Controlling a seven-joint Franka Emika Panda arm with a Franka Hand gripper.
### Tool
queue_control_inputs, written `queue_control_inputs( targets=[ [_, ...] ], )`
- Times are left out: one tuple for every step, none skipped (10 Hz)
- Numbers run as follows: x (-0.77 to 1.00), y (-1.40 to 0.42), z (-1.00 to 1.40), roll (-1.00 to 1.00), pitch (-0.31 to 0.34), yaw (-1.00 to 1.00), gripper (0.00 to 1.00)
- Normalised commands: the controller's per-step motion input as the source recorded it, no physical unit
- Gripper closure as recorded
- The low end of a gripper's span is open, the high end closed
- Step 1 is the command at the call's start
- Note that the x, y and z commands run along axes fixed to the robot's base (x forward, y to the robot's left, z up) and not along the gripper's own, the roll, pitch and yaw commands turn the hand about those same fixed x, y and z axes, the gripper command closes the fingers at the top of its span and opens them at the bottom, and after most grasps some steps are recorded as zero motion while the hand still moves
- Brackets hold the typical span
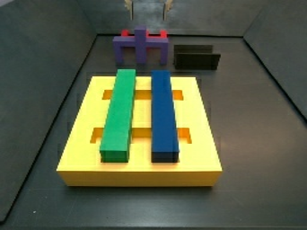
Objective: Pick up the purple object. Move up. Move to above the board. Insert the purple object.
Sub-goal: Pick up the purple object.
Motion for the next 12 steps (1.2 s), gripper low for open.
queue_control_inputs(
  targets=[
    [-0.38, 0.0, -0.2, 0.08, 0.0, -0.19, 0.0],
    [-0.29, 0.01, -0.27, 0.08, 0.0, -0.25, 0.0],
    [-0.32, 0.05, -0.21, 0.07, 0.0, -0.29, 0.0],
    [-0.18, 0.04, -0.23, 0.08, 0.0, -0.23, 0.0],
    [0.0, 0.04, -0.25, 0.06, 0.0, -0.08, 0.0],
    [0.05, 0.1, -0.22, 0.05, 0.0, 0.0, 0.0],
    [0.1, 0.08, -0.12, 0.05, 0.0, 0.04, 0.0],
    [0.07, 0.03, -0.07, 0.05, 0.0, 0.07, 0.0],
    [0.09, 0.0, -0.01, 0.05, 0.0, 0.07, 0.0],
    [0.0, 0.0, 0.0, 0.06, 0.0, 0.0, 0.0],
    [0.0, 0.0, -0.07, 0.08, 0.0, 0.0, 0.0],
    [0.0, 0.0, -0.07, 0.06, 0.0, 0.01, 0.0]
  ],
)
